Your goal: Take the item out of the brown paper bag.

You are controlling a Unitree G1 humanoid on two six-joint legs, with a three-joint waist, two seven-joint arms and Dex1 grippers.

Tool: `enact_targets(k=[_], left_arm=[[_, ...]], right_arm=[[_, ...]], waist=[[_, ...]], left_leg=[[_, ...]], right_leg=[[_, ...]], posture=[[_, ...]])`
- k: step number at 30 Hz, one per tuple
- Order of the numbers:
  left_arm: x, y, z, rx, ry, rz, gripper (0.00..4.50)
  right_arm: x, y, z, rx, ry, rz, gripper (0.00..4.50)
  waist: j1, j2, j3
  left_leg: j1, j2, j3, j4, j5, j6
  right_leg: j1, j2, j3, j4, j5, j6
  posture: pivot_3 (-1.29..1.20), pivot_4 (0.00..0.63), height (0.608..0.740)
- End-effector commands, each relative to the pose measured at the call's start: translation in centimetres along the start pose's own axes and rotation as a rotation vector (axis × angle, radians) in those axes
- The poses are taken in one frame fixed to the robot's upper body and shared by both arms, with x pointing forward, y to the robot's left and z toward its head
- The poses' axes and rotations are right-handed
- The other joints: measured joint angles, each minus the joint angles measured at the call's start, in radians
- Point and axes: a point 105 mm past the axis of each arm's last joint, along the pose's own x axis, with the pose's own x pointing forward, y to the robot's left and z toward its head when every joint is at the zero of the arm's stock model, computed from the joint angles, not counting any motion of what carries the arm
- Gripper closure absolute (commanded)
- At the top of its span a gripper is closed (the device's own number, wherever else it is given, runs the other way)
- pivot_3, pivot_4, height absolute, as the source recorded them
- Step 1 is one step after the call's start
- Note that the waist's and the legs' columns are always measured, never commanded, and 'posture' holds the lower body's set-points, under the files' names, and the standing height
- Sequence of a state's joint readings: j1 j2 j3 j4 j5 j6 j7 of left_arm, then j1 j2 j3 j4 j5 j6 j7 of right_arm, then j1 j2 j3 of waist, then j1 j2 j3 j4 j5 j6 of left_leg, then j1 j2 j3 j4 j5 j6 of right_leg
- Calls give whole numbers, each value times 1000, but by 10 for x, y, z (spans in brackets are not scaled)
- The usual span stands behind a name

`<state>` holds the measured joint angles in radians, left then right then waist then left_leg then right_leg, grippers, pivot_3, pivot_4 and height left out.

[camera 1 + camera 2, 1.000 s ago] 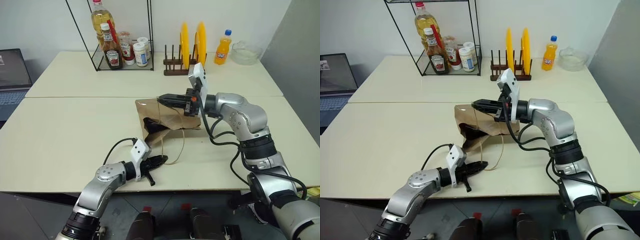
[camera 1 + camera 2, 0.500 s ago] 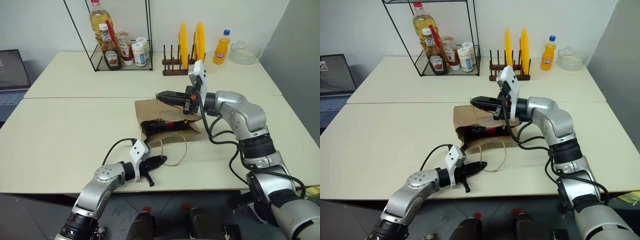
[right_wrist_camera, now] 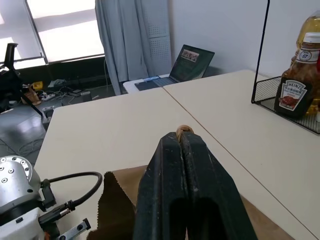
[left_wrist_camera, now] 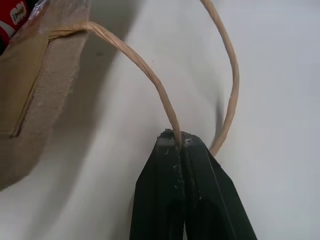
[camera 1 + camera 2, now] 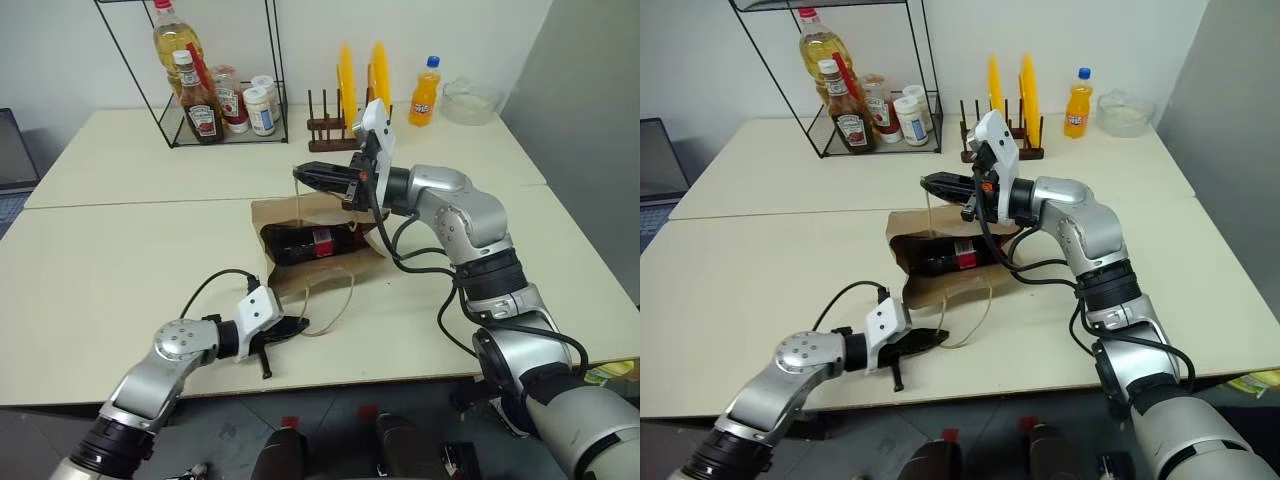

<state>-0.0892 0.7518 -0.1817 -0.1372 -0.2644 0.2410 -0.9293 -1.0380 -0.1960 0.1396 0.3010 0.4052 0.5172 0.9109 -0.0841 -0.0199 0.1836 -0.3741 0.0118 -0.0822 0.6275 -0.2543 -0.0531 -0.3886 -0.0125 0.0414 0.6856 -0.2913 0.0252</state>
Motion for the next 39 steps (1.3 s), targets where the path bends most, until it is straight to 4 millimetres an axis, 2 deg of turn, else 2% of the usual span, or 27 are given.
enact_targets(k=[1,6,8,12,16,19,24,27,30,34,36,39], left_arm=[[-26,-1,-46,-114,207,-5,4474],[-55,5,-35,-120,226,-33,4474],[-60,7,-28,-128,206,-42,4474],[-54,8,-16,-148,126,-42,3598],[-43,4,1,-165,47,-66,2370],[-46,5,7,-201,25,-66,1466],[-71,9,-1,-271,87,-58,19],[-106,32,8,-274,111,27,19],[-120,49,51,-214,31,46,19],[-112,60,111,-102,-105,27,19],[-101,51,138,-66,-169,-40,19],[-84,27,153,-37,-187,-170,19]], right_arm=[[2,0,20,-66,-39,-2,4500],[3,-1,16,-71,-28,-2,4500],[3,-3,13,-71,-24,-4,4500],[5,-3,11,-69,-23,-1,4500],[7,-3,10,-70,-20,5,4500],[7,-3,10,-72,-18,7,4500],[7,-4,8,-73,-13,6,4500],[7,-4,7,-74,-10,6,4500],[7,-5,5,-75,-7,6,4500],[7,-7,2,-76,0,7,4500],[7,-8,0,-77,6,7,4500],[7,-9,-2,-79,12,8,4500]], waist=[[-4,0,0],[-6,2,1],[-6,3,2],[-2,4,3],[5,5,3],[13,5,3],[20,4,3],[19,4,4],[23,4,4],[32,3,4],[33,3,4],[27,3,4]], left_leg=[[0,0,0,0,0,0],[0,3,1,-2,0,0],[0,4,0,-3,0,0],[-2,4,0,-2,0,0],[-5,3,-1,-1,0,0],[-6,3,-2,1,0,0],[-7,2,-1,1,0,0],[-9,2,0,0,0,0],[-15,2,0,1,0,0],[-19,1,-1,3,1,-1],[-19,0,0,3,1,-2],[-21,0,2,4,1,-2]], right_leg=[[0,1,0,0,0,-1],[-1,10,0,-2,1,-7],[-2,11,0,-2,1,-9],[-2,11,0,-2,0,-9],[-3,9,0,-3,0,-9],[-3,9,-1,-3,1,-8],[-5,9,-1,-3,1,-8],[-9,10,-1,-2,1,-8],[-17,10,-1,4,1,-9],[-18,10,-4,4,2,-8],[-18,10,-2,4,2,-7],[-18,9,0,2,4,-4]], posture=[[0,150,740],[0,150,740],[0,150,740],[0,150,740],[0,150,740],[0,150,740],[0,150,740],[0,150,740],[0,150,740],[0,150,740],[0,150,740],[0,150,740]])
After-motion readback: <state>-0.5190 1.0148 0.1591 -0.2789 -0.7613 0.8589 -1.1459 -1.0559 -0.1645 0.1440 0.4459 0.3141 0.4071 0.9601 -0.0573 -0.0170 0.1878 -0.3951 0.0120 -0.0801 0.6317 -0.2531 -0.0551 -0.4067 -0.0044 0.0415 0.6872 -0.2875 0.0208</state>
